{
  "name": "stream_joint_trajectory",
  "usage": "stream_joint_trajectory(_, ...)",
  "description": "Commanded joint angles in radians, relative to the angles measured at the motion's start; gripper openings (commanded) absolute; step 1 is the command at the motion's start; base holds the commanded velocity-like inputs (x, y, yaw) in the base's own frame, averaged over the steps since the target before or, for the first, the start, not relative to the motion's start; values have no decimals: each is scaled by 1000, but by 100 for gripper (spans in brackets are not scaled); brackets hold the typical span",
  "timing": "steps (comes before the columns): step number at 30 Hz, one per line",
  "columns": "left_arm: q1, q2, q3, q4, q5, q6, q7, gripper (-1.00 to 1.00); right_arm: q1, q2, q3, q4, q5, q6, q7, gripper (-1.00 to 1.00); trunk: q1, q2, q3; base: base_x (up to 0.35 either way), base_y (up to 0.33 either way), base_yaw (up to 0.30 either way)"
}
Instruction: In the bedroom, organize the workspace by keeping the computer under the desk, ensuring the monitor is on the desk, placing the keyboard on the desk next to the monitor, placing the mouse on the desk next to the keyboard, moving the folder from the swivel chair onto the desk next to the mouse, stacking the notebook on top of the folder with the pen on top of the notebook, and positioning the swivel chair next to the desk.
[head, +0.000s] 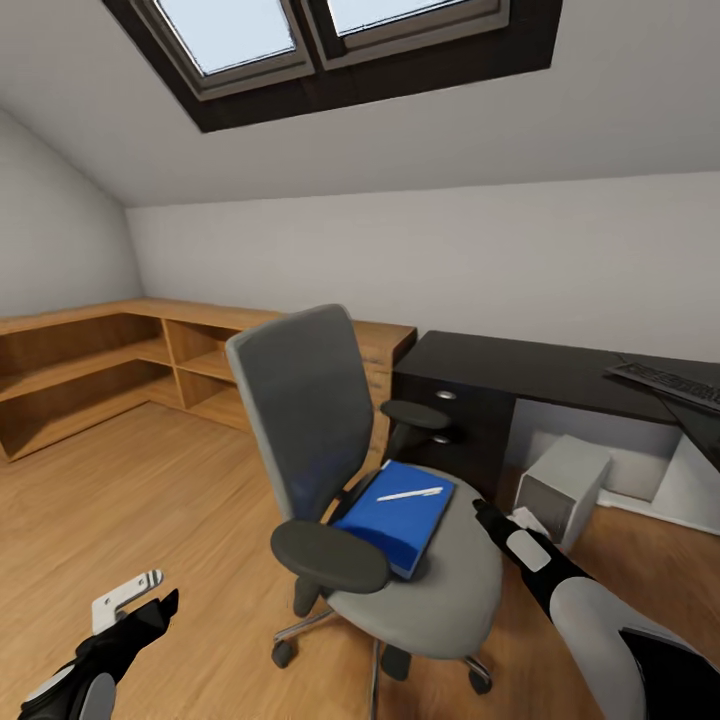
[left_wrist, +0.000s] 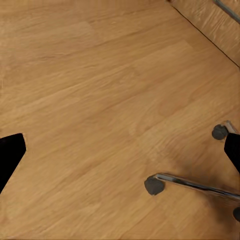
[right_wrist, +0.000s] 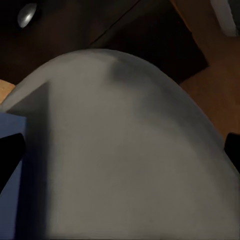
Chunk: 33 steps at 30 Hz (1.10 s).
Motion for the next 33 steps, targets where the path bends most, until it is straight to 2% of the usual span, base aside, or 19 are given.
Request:
stream_joint_trajectory(1, -1, -1, 0, 0, 10, 4, 7, 100, 0, 1, -1, -1, -17, 5, -2, 100, 0, 0, -1, 0, 0, 274)
stream_joint_trajectory(11, -1, -2, -1, 1, 8, 5, 8, 100, 0, 0, -2, -2, -17, 5, -2, 100, 0, 0, -1, 0, 0, 274)
stream_joint_trajectory(19, -1, -6, -6, 14, -56, 5, 4, 100, 0, 0, -2, -4, -17, 5, -2, 100, 0, 0, -1, 0, 0, 274)
stream_joint_trajectory(28, -1, -7, -13, 24, -63, 7, 3, 100, 0, 0, -2, -4, -17, 5, -2, 100, 0, 0, -1, 0, 0, 274)
stream_joint_trajectory(29, -1, -7, -35, 37, -65, 6, 3, 100, 0, 0, -2, -3, -17, 5, -2, 100, 0, 0, -1, 0, 0, 274)
stream_joint_trajectory(33, -1, -7, -42, 45, -66, 5, 3, 100, 1, 0, -1, -6, -17, 5, -2, 100, 0, 0, -1, 0, 0, 220)
